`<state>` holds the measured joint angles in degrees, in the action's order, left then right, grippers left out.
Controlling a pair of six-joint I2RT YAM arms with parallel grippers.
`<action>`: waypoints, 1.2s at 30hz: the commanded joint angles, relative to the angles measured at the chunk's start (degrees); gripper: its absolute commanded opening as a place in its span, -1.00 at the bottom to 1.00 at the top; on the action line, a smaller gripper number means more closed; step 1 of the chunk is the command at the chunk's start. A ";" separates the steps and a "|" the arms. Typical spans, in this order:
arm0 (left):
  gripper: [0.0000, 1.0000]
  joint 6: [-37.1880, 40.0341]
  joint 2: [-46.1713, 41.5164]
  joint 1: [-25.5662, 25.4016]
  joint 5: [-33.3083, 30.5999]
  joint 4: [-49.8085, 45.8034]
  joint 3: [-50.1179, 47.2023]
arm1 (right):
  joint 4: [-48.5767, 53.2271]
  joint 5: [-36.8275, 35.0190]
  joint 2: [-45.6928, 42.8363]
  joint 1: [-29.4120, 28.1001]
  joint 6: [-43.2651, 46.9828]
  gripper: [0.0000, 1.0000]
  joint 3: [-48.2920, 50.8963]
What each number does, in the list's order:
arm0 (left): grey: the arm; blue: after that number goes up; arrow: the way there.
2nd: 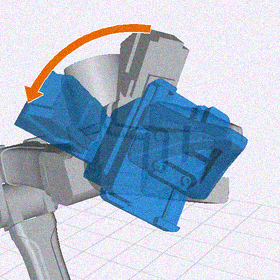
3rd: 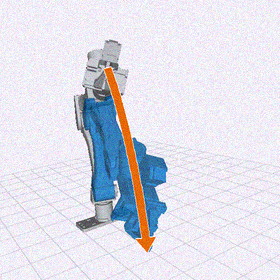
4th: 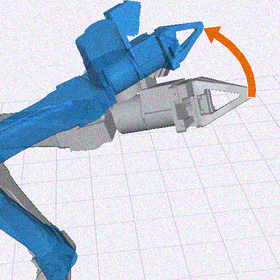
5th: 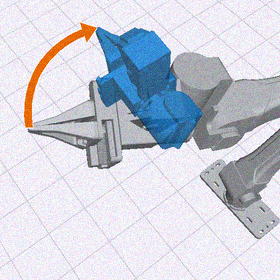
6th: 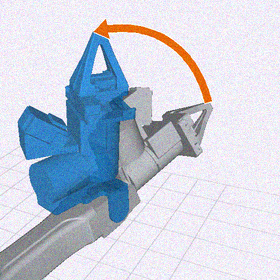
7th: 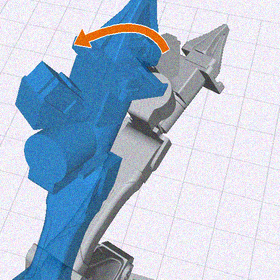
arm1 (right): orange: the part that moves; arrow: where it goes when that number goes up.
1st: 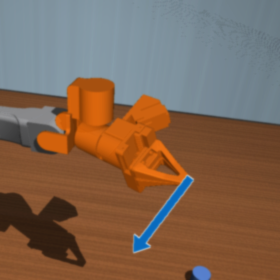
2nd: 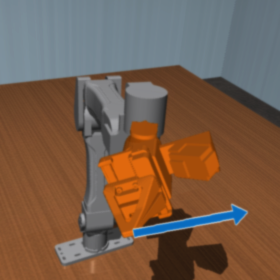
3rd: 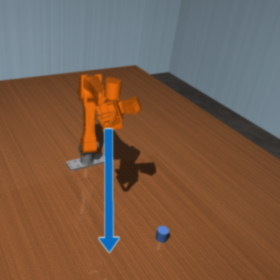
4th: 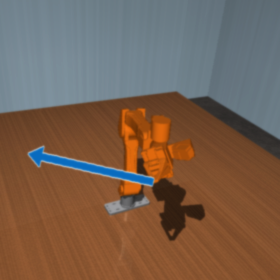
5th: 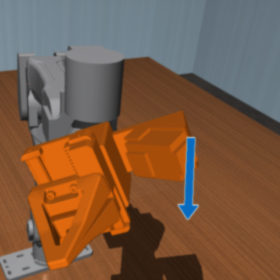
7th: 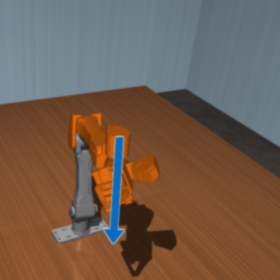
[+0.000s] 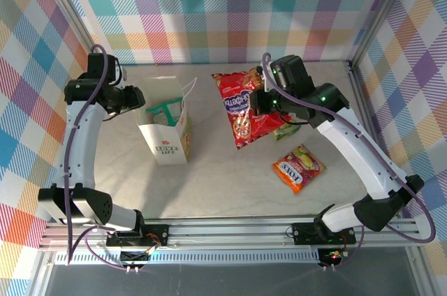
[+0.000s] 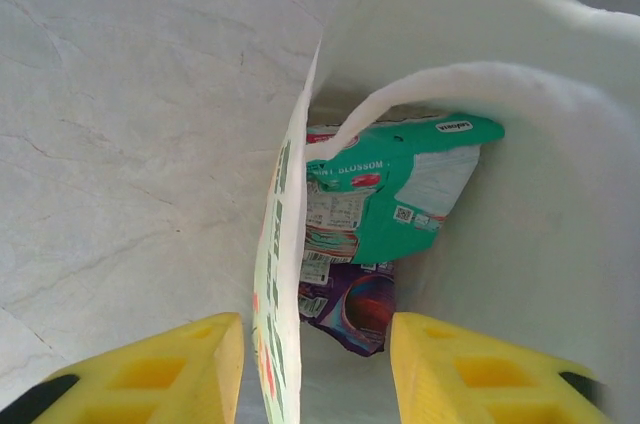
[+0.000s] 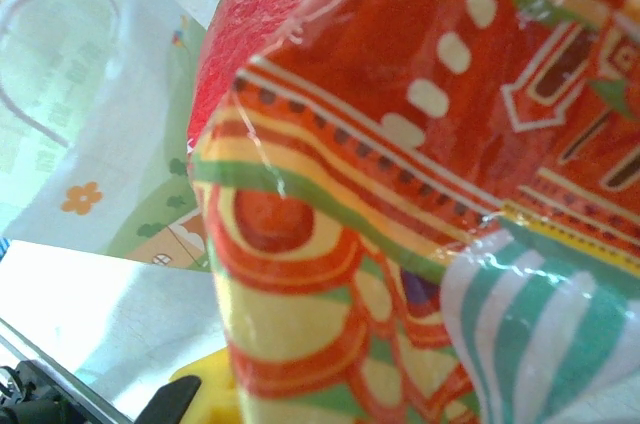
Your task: Place the snacks into the paper bag
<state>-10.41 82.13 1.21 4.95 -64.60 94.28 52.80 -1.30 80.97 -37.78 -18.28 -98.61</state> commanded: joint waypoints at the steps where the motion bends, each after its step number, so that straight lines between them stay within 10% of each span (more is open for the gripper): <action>1: -0.20 0.83 1.49 -0.33 -0.60 -1.77 -0.24 | -4.63 0.47 -0.99 -1.10 1.49 -1.00 -6.21; 17: -0.99 1.34 2.00 -0.35 2.43 -0.49 -1.41 | -4.27 -3.25 -3.52 -3.73 2.52 -1.00 -14.22; 36: -1.00 1.10 -0.82 -0.26 4.59 0.74 -3.31 | -8.15 -4.29 8.77 -15.85 2.50 -1.00 -33.83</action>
<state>-9.54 82.94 1.19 9.78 -62.76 92.05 54.74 -5.58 88.55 -52.45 -16.82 -127.42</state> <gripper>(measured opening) 0.054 0.062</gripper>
